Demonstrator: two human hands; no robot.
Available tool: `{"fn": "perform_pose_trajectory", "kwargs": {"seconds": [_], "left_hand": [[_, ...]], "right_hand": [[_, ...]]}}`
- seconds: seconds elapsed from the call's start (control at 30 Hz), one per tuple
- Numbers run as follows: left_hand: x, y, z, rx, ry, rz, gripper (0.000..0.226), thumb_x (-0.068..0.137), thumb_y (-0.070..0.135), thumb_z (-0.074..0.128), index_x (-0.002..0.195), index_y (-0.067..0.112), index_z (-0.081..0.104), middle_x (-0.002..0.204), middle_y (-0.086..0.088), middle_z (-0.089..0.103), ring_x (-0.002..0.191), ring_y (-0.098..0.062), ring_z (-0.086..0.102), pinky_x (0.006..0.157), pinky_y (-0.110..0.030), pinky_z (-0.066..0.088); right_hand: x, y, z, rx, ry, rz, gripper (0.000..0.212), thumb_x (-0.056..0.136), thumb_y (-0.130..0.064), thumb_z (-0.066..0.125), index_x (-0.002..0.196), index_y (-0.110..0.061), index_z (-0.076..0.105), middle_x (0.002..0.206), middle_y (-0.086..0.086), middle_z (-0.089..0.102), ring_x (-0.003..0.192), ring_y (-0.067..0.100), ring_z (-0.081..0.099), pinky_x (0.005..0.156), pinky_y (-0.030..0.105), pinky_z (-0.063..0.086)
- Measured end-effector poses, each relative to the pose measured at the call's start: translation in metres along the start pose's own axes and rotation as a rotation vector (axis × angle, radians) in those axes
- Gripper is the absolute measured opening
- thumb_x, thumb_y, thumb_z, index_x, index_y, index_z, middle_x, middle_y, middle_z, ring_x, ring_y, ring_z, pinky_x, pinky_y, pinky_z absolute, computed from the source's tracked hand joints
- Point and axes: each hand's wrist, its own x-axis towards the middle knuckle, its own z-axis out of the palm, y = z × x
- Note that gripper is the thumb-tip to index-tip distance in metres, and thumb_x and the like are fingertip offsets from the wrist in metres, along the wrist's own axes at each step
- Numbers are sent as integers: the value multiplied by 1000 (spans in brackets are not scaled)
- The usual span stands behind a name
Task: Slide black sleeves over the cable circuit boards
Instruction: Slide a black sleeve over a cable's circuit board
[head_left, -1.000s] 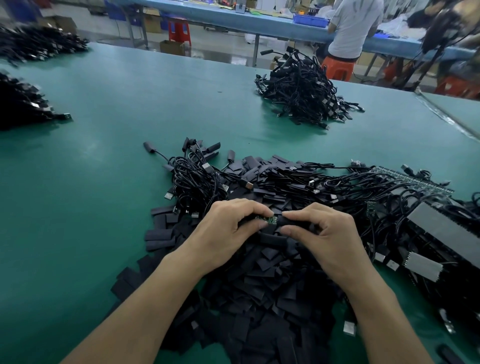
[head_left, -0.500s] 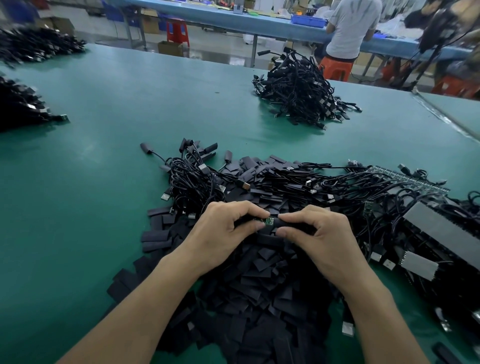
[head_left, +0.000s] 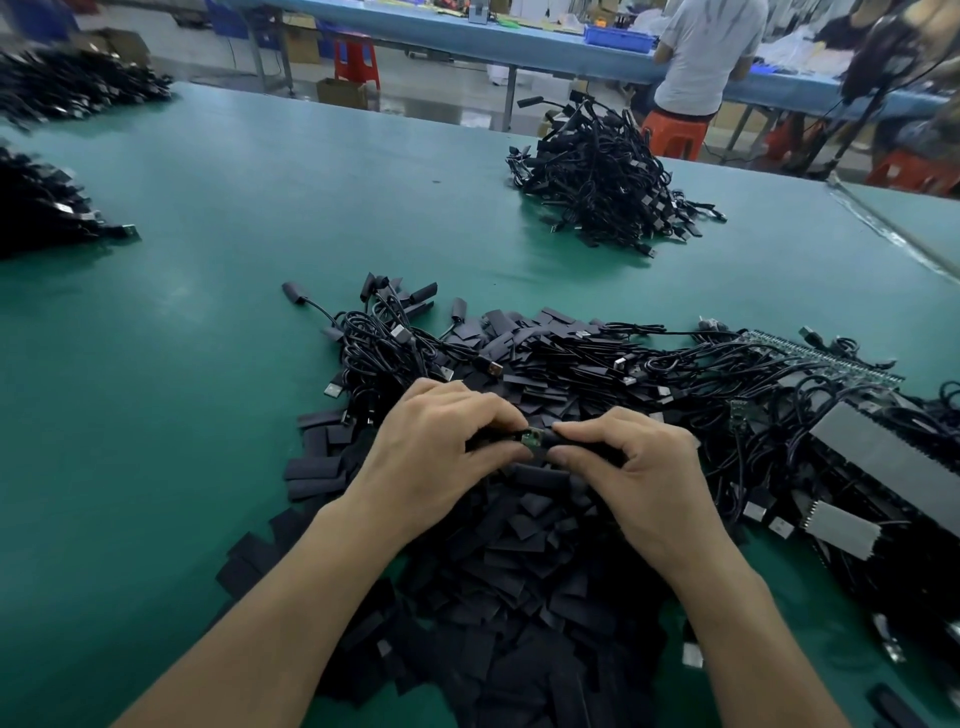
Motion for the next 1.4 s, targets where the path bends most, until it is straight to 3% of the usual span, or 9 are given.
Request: {"fn": "perform_pose_trajectory", "kwargs": {"seconds": [0.13, 0.3, 0.5, 0.7, 0.83, 1.0, 1.13, 1.27, 1.4], "left_hand": [[-2, -1, 2, -50, 31, -13, 14, 76, 22, 84, 87, 18, 76, 84, 11, 74, 78, -5, 62, 85, -31, 43], [-2, -2, 2, -85, 23, -22, 11, 78, 26, 79, 83, 17, 76, 80, 12, 72, 73, -6, 61, 82, -32, 43], [-1, -1, 2, -107, 50, -9, 13, 76, 24, 83, 86, 19, 77, 83, 12, 74, 75, -6, 65, 83, -33, 46], [0, -2, 1, -147, 71, 21, 6, 77, 22, 80, 81, 19, 76, 81, 11, 75, 75, -6, 67, 81, -34, 45], [-1, -2, 2, -142, 20, 29, 3, 76, 17, 79, 76, 16, 76, 80, 9, 75, 77, -11, 70, 79, -39, 50], [0, 3, 0, -249, -7, -72, 5, 78, 17, 76, 81, 21, 75, 73, 12, 71, 70, -6, 64, 77, -20, 46], [1, 5, -4, -425, -39, -183, 16, 80, 6, 78, 86, 21, 73, 74, 9, 73, 73, -10, 70, 71, -32, 57], [0, 5, -6, -447, -77, -243, 23, 79, 12, 81, 86, 30, 68, 78, 11, 74, 73, -13, 71, 71, -37, 57], [1, 5, -5, -469, -95, -264, 31, 79, 10, 82, 87, 35, 66, 80, 14, 74, 59, 2, 62, 58, -13, 46]], "right_hand": [[-1, -1, -1, 1, 7, -21, 28, 75, -21, 81, 102, -14, 78, 86, -12, 70, 85, -4, 63, 74, 7, 45], [-1, -1, -2, -12, 11, -6, 41, 71, -19, 87, 110, -20, 75, 92, -15, 69, 90, 0, 65, 78, 11, 49], [0, 1, 0, -33, 53, -56, 25, 73, -23, 80, 95, -12, 80, 85, -8, 72, 83, -1, 65, 76, 6, 45], [-2, 0, 3, -8, 89, -106, 23, 76, -19, 79, 96, -8, 79, 85, -3, 71, 81, 9, 67, 73, 23, 54], [-1, 0, 5, -40, 70, -129, 23, 76, -15, 81, 97, -8, 78, 88, -3, 71, 82, 10, 66, 76, 19, 51], [-1, 0, 9, -33, 22, -143, 24, 80, -18, 77, 102, -8, 77, 91, -1, 69, 85, 13, 66, 76, 27, 52], [-1, 1, 9, -51, 61, -183, 21, 80, -17, 76, 99, -8, 77, 90, -2, 70, 84, 16, 66, 75, 31, 54], [-1, 2, 10, -43, 68, -194, 19, 79, -14, 78, 97, -9, 78, 90, -2, 71, 84, 13, 67, 75, 29, 54], [-1, 5, 10, -17, 56, -191, 25, 77, -13, 81, 101, -10, 77, 91, -2, 72, 84, 8, 67, 76, 24, 54]]}}
